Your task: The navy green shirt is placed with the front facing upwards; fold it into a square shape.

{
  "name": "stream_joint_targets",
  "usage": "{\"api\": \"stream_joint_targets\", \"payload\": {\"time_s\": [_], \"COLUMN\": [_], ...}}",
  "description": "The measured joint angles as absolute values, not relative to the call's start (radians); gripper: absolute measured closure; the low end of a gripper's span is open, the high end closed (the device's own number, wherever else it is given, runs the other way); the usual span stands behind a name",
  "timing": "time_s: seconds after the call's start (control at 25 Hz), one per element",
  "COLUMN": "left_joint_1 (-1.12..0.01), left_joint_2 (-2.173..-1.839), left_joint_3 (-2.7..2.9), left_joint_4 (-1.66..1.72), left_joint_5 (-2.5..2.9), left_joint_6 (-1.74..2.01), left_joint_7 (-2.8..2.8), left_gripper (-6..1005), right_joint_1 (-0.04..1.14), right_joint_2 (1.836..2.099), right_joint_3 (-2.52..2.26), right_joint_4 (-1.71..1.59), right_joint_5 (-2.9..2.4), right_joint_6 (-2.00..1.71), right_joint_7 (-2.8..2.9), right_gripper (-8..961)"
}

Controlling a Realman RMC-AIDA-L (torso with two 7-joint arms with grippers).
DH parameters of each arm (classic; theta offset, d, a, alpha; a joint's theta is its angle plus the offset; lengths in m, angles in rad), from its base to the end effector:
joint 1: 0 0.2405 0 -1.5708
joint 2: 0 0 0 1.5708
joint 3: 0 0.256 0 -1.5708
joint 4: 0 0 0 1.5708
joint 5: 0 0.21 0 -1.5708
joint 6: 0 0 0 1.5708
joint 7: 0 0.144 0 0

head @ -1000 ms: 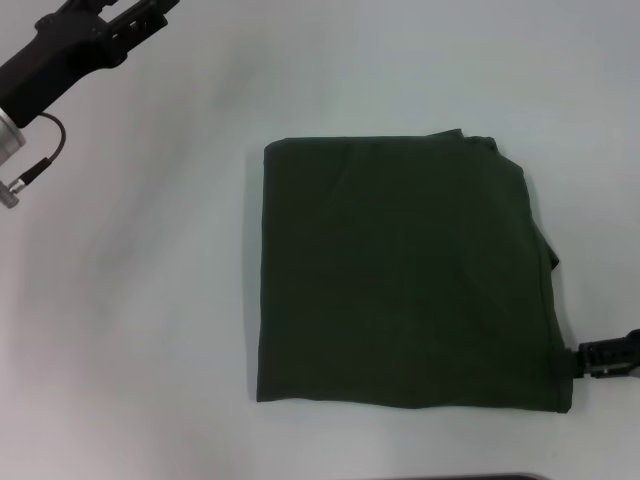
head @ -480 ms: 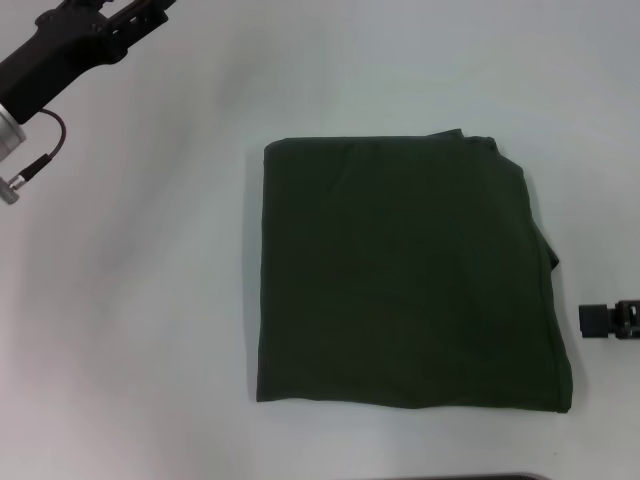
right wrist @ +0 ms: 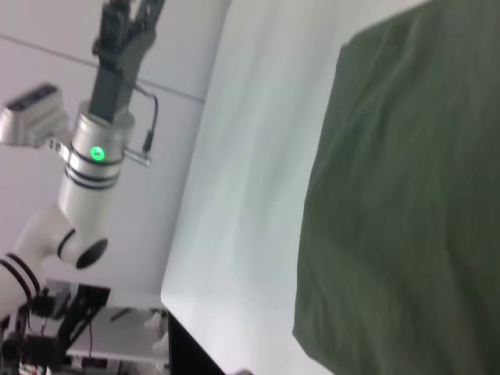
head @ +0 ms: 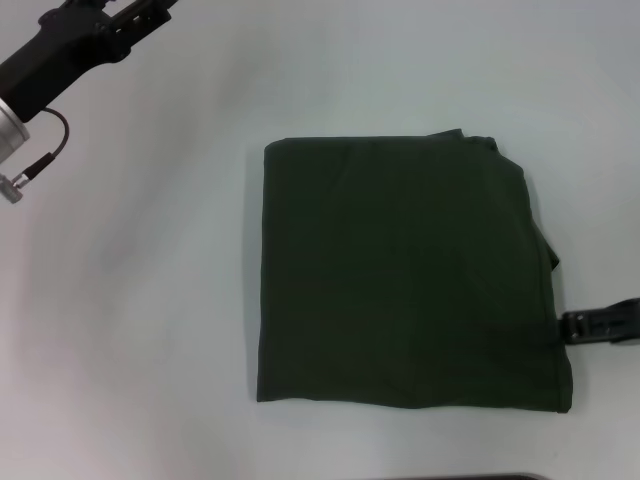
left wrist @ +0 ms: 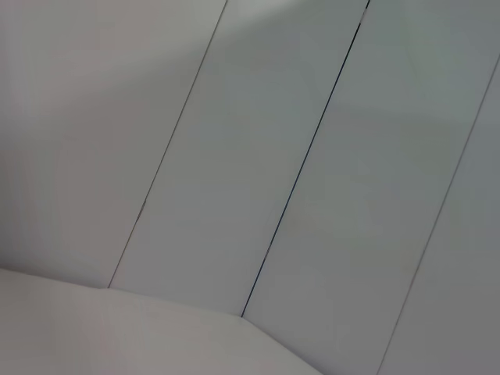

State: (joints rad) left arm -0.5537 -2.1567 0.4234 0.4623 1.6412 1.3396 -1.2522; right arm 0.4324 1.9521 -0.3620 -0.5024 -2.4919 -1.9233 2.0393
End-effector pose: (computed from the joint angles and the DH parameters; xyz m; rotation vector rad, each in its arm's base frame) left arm -0.2658 0.3623 0.0040 -2.0698 -0.8263 -1.1320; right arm 0.3331 0.2313 0.0319 2.2657 -1.8409 -0.5335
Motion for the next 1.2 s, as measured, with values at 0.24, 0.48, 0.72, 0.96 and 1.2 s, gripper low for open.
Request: {"api": "stream_joint_targets", "payload": {"time_s": [0.24, 0.48, 0.72, 0.96, 1.2], "left_joint_1": [-0.553, -0.551, -0.549, -0.548, -0.537], "left_joint_2": [-2.158, -2.158, -2.158, -2.155, -2.154], "left_joint_3": [0.423, 0.423, 0.423, 0.429, 0.435], "left_joint_4": [0.462, 0.462, 0.462, 0.462, 0.462], "left_joint_5": [1.641, 1.641, 1.641, 1.642, 1.650], "left_joint_6": [1.339, 1.339, 1.339, 1.341, 1.356], "left_joint_7": [-1.249, -1.248, -1.248, -1.252, -1.263], "left_gripper": [96, 96, 96, 96, 96], "right_joint_1": [0.427, 0.421, 0.426, 0.426, 0.418], "right_joint_2": [1.948, 1.941, 1.938, 1.901, 1.900], "right_joint_3": [-0.449, -0.480, -0.451, -0.380, -0.316], "right_joint_4": [-0.466, -0.456, -0.464, -0.471, -0.477], "right_joint_5": [-2.494, -2.502, -2.483, -2.377, -2.228], "right_joint_6": [-1.845, -1.786, -1.831, -1.889, -1.868], "right_joint_7": [2.069, 2.100, 2.058, 1.981, 1.866], "right_gripper": [344, 349, 347, 345, 343]}}
